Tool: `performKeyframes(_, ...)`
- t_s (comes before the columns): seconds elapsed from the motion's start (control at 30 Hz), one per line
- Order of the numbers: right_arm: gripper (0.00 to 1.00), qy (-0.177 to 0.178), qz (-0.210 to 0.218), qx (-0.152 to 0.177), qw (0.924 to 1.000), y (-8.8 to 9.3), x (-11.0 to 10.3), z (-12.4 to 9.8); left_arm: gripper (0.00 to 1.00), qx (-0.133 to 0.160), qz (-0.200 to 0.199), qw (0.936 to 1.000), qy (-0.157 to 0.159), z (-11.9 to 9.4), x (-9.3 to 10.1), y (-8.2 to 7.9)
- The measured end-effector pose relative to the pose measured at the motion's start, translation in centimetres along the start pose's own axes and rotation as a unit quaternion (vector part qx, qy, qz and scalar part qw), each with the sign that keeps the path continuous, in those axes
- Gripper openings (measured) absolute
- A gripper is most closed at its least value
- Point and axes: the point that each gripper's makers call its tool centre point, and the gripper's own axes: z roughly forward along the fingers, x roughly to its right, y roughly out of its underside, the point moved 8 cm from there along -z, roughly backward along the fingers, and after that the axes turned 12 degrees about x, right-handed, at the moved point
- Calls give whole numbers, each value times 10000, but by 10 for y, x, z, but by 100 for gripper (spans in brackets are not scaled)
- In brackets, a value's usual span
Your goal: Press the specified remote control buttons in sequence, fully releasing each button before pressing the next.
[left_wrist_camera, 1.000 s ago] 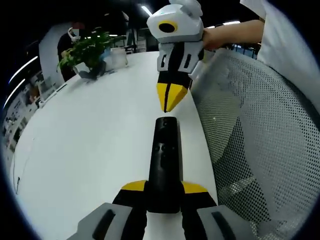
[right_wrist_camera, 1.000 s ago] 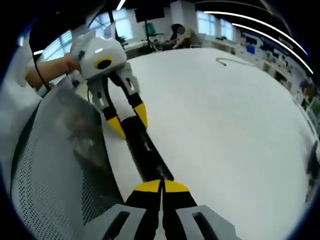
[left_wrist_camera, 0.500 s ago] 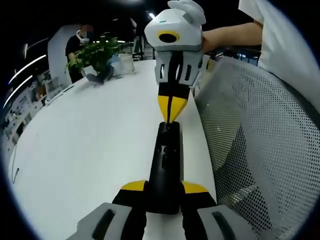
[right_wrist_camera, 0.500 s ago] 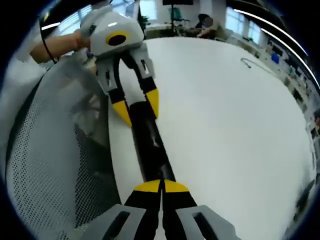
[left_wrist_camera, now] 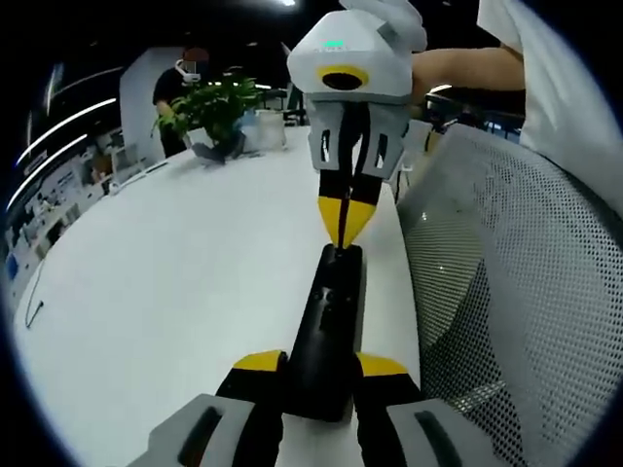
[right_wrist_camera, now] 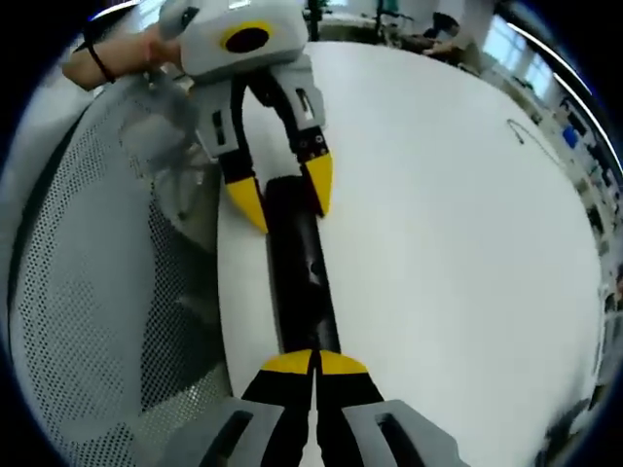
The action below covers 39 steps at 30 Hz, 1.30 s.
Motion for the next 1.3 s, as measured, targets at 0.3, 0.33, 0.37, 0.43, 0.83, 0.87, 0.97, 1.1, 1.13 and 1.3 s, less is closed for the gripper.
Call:
performKeyframes(0.3,0,176,724,845,9936,3,-2,-5,25,86,81,9998,141,-3,4,3)
performKeyframes(0.33,0,169,643,864,9940,0,-3,-4,25,96,84,9998,138,-3,4,3)
performKeyframes(0.37,0,153,508,834,9951,-3,-2,-3,25,102,82,9998,139,-3,3,2)
performKeyframes(0.43,0,89,265,592,9979,-4,-2,2,25,106,81,9998,150,-3,3,2)
performKeyframes(0.83,0,8,-277,228,9994,-7,-6,6,26,216,-26,9997,101,-4,5,3)
performKeyframes(0.87,0,44,-337,216,9992,-7,-6,6,26,201,26,9997,104,-3,5,3)
performKeyframes(0.97,0,155,-464,253,9985,-5,-9,5,26,151,101,9998,129,-2,5,1)
performKeyframes(1.1,0,213,-129,642,9976,-1,-8,3,25,146,179,9995,214,-2,4,1)
performKeyframes(1.13,0,193,-23,674,9975,0,-8,3,25,134,210,9993,261,-2,5,1)
performKeyframes(1.3,0,7,-68,646,9979,-5,-10,3,24,138,276,9988,389,-2,6,1)
